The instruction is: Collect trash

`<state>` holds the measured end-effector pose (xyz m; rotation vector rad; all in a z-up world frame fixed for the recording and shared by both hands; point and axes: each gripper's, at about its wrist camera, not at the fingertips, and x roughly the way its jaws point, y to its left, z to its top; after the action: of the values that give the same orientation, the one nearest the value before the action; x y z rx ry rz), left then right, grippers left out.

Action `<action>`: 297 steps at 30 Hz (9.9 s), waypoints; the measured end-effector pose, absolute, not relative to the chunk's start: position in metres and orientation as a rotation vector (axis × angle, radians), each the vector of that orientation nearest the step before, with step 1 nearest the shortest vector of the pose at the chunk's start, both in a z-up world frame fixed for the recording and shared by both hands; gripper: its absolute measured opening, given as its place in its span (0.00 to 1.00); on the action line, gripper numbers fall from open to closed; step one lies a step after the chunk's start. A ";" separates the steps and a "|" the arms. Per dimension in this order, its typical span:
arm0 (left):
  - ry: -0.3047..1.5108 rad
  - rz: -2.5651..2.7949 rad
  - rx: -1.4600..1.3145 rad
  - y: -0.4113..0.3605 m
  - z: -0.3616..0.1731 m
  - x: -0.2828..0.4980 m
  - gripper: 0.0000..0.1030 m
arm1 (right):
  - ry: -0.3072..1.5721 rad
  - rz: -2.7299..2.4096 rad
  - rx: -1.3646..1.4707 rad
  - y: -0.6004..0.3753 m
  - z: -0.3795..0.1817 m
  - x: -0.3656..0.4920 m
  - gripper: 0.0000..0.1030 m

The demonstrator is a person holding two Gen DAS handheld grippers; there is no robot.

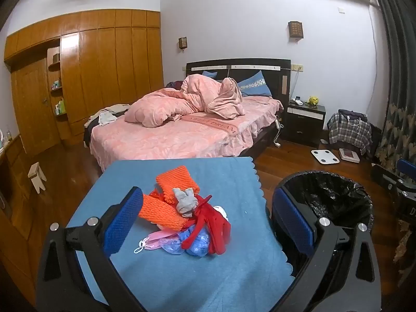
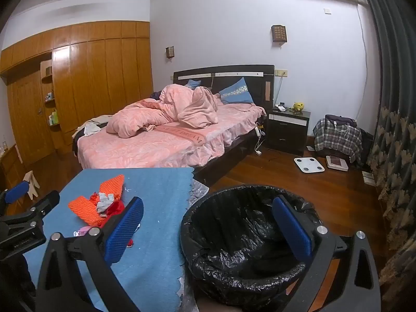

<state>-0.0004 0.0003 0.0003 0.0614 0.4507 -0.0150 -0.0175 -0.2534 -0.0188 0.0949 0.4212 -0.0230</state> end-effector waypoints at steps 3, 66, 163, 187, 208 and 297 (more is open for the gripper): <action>0.452 -0.015 0.061 0.001 0.000 0.000 0.95 | 0.423 -0.023 0.095 -0.253 -0.019 -0.017 0.94; 0.454 -0.014 0.061 0.000 0.004 -0.002 0.95 | 0.427 -0.022 0.098 -0.253 -0.019 -0.016 0.94; 0.765 0.089 -0.118 0.164 -0.154 0.144 0.87 | 0.679 0.457 0.076 -0.046 -0.146 0.176 0.45; 0.739 -0.127 -0.240 0.155 -0.157 0.131 0.20 | 0.649 0.463 0.072 -0.052 -0.138 0.160 0.45; 0.537 -0.143 -0.267 0.161 -0.059 0.094 0.20 | 0.506 0.462 0.126 -0.095 -0.074 0.131 0.45; 0.659 -0.051 -0.024 0.135 -0.146 0.089 0.82 | 0.597 0.283 0.117 -0.128 -0.150 0.119 0.89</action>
<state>0.0892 0.1350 -0.1462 -0.0242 0.6590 -0.0508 0.1186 -0.1277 -0.1501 0.1170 0.5969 0.2827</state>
